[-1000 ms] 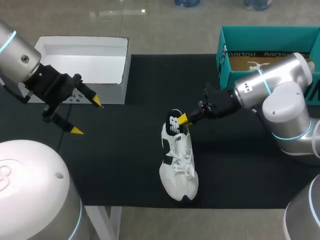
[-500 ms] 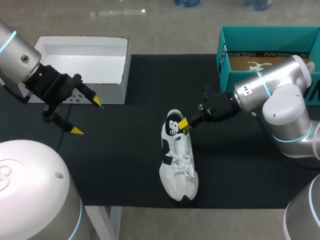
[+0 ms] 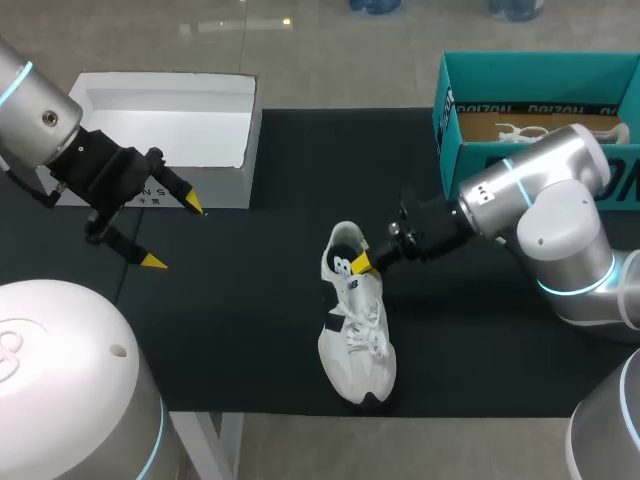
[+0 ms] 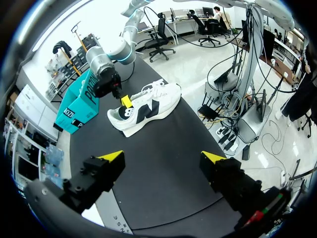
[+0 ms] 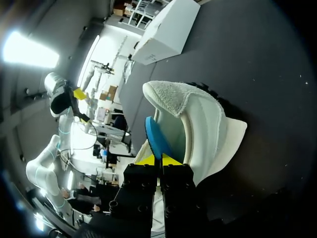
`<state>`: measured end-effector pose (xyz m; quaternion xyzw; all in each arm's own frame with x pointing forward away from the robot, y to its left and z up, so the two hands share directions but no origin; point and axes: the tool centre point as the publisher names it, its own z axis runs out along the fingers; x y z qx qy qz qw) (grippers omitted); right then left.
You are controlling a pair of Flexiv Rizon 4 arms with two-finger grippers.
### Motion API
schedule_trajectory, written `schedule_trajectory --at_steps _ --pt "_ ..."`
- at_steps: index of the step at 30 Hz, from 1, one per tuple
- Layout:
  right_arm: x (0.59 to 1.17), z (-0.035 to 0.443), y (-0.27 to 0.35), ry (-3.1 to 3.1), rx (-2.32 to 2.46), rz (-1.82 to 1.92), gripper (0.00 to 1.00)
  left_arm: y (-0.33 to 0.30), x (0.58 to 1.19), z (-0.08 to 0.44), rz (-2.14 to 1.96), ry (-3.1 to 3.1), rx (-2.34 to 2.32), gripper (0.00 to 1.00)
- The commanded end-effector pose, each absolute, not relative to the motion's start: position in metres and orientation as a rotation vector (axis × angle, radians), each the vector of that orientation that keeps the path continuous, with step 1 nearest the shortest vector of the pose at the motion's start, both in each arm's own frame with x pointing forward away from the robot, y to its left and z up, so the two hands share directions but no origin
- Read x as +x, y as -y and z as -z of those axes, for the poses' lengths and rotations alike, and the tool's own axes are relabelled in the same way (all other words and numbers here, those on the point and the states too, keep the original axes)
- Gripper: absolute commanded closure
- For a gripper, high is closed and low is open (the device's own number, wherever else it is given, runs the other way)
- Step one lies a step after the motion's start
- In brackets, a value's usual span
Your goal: Take the shoe out of the shoebox, open the shoe tongue, remove and reinsert the insole, then place the shoe into the shoebox
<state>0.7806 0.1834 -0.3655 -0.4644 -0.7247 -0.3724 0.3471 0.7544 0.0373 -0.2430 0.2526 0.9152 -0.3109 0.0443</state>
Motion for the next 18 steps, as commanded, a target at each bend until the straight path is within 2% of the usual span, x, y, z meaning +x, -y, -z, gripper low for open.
schedule_trajectory --at_steps 1,2,3,4,5,6,18 --pt "0.782 0.371 -0.182 1.883 -1.223 0.957 1.0 -0.037 0.755 0.243 0.945 -2.8 0.773 0.0" --pt "0.783 0.368 -0.179 1.885 -1.233 0.959 0.97 -0.037 0.755 0.243 0.945 -2.8 0.773 0.0" --pt "0.784 0.366 -0.177 1.887 -1.24 0.961 0.79 -0.037 0.755 0.243 0.945 -2.8 0.773 0.0" --pt "0.785 0.365 -0.176 1.891 -1.243 0.962 0.67 -0.037 0.755 0.243 0.945 -2.8 0.773 0.0" --pt "0.785 0.362 -0.175 1.895 -1.248 0.965 0.45 -0.037 0.755 0.243 0.945 -2.8 0.773 0.0" --pt "0.786 0.359 -0.174 1.899 -1.256 0.967 0.0 -0.037 0.755 0.243 0.945 -2.8 0.773 0.0" --pt "0.799 0.327 -0.161 1.969 -1.283 1.048 0.0 -0.037 0.755 0.243 0.945 -2.8 0.773 0.0"
